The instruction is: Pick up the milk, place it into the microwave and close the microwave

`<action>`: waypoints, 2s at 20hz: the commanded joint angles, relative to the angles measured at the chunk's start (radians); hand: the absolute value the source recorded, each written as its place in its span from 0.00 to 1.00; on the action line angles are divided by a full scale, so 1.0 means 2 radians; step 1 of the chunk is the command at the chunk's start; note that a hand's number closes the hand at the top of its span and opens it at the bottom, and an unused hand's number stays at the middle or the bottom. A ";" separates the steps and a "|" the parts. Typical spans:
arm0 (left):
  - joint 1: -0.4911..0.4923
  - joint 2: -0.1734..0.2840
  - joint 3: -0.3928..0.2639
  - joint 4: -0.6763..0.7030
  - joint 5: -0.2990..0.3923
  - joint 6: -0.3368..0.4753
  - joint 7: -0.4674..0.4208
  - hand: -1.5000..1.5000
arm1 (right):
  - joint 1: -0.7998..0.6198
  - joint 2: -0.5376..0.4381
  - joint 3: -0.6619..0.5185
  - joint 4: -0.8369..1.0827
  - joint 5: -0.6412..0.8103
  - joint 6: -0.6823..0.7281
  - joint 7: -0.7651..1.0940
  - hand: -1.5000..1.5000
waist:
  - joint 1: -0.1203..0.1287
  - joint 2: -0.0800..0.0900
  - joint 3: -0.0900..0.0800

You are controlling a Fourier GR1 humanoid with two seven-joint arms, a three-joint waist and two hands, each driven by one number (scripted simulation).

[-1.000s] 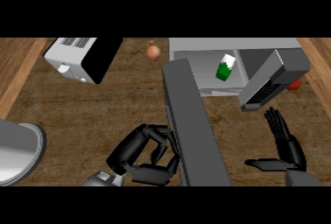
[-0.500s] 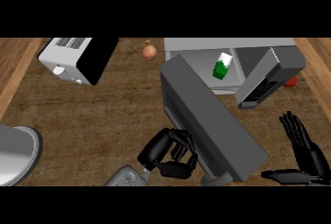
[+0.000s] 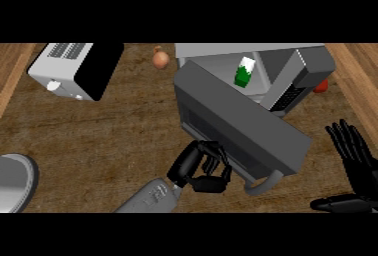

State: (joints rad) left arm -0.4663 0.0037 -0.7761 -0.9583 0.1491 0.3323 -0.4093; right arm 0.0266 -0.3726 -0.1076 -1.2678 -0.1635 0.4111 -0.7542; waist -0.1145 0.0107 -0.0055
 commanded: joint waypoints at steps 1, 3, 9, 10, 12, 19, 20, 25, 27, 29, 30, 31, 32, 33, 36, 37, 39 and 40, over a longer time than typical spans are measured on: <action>-0.027 -0.002 -0.048 0.027 0.052 0.038 0.000 1.00 | 0.004 -0.006 0.012 -0.058 -0.022 0.036 0.009 0.00 | -0.014 0.002 0.000; -0.061 -0.002 -0.049 0.044 0.080 0.023 0.011 1.00 | -0.001 -0.011 0.011 -0.058 -0.036 0.039 0.028 0.00 | -0.017 0.006 0.000; -0.069 -0.002 -0.058 0.024 0.140 0.071 -0.035 1.00 | 0.011 -0.033 0.024 -0.118 -0.069 0.068 0.061 0.00 | -0.039 0.007 -0.002; -0.075 -0.002 -0.058 0.024 0.152 0.071 -0.033 1.00 | 0.001 -0.037 0.021 -0.118 -0.073 0.064 0.069 0.00 | -0.046 0.011 -0.002; -0.091 -0.002 -0.054 0.018 0.167 0.097 -0.041 1.00 | -0.004 -0.044 0.024 -0.129 -0.072 0.063 0.076 0.00 | -0.047 0.010 -0.002; -0.126 -0.002 -0.027 0.030 0.227 0.172 -0.050 1.00 | -0.027 -0.076 0.009 -0.156 -0.090 0.062 0.108 0.00 | -0.059 0.014 -0.001; -0.133 -0.002 -0.026 0.037 0.232 0.183 -0.047 1.00 | -0.033 -0.078 0.005 -0.155 -0.096 0.064 0.107 0.00 | -0.063 0.016 -0.001; -0.176 -0.002 -0.016 0.054 0.270 0.206 -0.035 0.00 | -0.049 -0.093 -0.006 -0.157 -0.107 0.068 0.116 0.00 | -0.077 0.021 0.000; -0.191 -0.002 -0.015 0.070 0.280 0.214 -0.022 0.00 | -0.065 -0.105 -0.016 -0.166 -0.095 0.059 0.113 0.00 | -0.086 0.023 0.000; -0.189 -0.002 -0.007 0.079 0.290 0.224 -0.018 0.00 | -0.083 -0.151 -0.051 -0.184 -0.036 0.029 0.099 1.00 | -0.095 0.021 -0.001; -0.192 -0.002 0.001 0.075 0.299 0.230 -0.023 0.00 | -0.088 -0.154 -0.058 -0.179 -0.033 0.024 0.098 1.00 | -0.093 0.024 -0.001; -0.189 -0.002 0.005 0.072 0.305 0.237 -0.032 0.00 | -0.094 -0.153 -0.056 -0.184 -0.026 0.015 0.101 1.00 | -0.090 0.025 -0.002; -0.189 -0.002 0.006 0.065 0.315 0.233 -0.034 0.00 | -0.097 -0.155 -0.055 -0.184 -0.019 0.014 0.097 1.00 | -0.089 0.028 -0.001; -0.187 -0.002 0.006 0.060 0.320 0.237 -0.044 0.00 | -0.101 -0.165 -0.059 -0.183 -0.015 0.015 0.099 1.00 | -0.085 0.028 -0.002; -0.196 -0.002 0.012 0.061 0.338 0.247 -0.047 0.00 | -0.110 -0.168 -0.062 -0.182 -0.008 0.008 0.099 1.00 | -0.084 0.031 -0.001; -0.197 -0.002 0.012 0.063 0.342 0.245 -0.051 0.00 | -0.111 -0.169 -0.064 -0.178 -0.007 0.007 0.096 1.00 | -0.085 0.034 0.000; -0.195 -0.002 0.011 0.069 0.350 0.249 -0.056 0.00 | -0.116 -0.167 -0.061 -0.184 0.000 0.001 0.096 1.00 | -0.082 0.034 0.000; -0.193 -0.002 0.006 0.067 0.353 0.245 -0.063 0.00 | -0.120 -0.169 -0.061 -0.178 0.002 0.000 0.098 1.00 | -0.080 0.039 0.000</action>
State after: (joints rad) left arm -0.7933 -0.0008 -0.8342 -0.8767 0.8142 0.7956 -0.5209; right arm -0.1899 -0.6995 -0.2259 -1.6278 -0.1836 0.4276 -0.5578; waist -0.2824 0.0727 -0.0061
